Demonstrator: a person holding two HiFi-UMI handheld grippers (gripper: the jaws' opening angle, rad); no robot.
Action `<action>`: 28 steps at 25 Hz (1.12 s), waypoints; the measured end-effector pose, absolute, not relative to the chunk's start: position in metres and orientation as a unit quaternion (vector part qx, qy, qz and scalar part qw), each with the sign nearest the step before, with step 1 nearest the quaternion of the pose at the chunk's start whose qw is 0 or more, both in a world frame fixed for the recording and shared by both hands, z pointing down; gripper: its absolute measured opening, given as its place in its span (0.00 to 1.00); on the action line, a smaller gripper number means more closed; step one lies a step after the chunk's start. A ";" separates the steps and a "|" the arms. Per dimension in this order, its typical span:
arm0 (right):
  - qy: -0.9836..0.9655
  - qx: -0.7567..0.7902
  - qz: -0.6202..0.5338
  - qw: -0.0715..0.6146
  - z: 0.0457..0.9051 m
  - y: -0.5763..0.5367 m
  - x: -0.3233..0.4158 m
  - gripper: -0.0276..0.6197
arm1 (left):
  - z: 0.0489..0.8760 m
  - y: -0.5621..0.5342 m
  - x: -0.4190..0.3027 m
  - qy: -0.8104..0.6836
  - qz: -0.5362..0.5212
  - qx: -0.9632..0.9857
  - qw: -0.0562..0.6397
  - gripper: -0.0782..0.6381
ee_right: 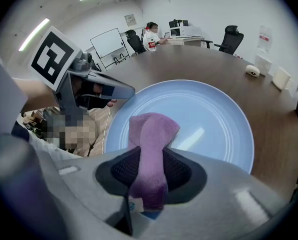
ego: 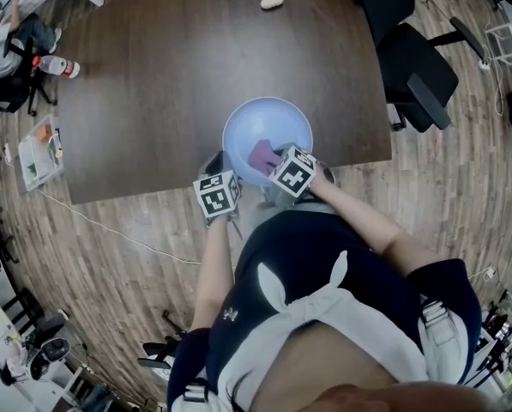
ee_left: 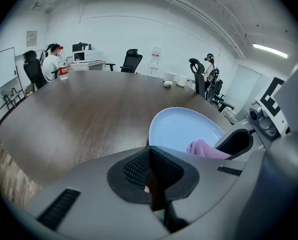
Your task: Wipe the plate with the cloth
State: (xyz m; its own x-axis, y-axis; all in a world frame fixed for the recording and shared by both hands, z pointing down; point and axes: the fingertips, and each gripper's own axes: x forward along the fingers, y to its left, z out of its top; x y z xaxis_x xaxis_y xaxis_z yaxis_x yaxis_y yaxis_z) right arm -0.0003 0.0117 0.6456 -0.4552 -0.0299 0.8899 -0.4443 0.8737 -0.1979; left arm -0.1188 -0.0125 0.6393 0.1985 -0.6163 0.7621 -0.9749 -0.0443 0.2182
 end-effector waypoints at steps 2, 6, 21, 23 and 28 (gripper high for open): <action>-0.831 0.129 0.201 0.502 0.645 0.017 -0.011 0.24 | 0.640 -0.012 -0.120 -0.584 0.243 0.681 0.369 0.12; -0.837 0.106 0.181 0.505 0.644 0.027 -0.026 0.24 | 0.639 -0.012 -0.118 -0.581 0.245 0.682 0.370 0.11; -0.852 0.125 0.169 0.480 0.645 0.002 -0.053 0.24 | 0.639 -0.011 -0.117 -0.573 0.247 0.688 0.371 0.11; -0.851 0.137 0.168 0.479 0.645 -0.004 -0.051 0.24 | 0.640 -0.010 -0.115 -0.571 0.246 0.690 0.371 0.11; -0.843 0.173 0.164 0.482 0.644 -0.020 -0.041 0.26 | 0.638 -0.008 -0.113 -0.568 0.244 0.693 0.371 0.11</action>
State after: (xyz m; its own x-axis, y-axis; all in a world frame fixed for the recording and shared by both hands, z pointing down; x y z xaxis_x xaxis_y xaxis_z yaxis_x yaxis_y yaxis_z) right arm -0.0413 -0.0202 0.6437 -0.4747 -0.1339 0.8699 -0.4497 0.8865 -0.1089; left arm -0.1131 -0.0078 0.6376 0.2350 -0.6056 0.7603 -0.9684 -0.0788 0.2365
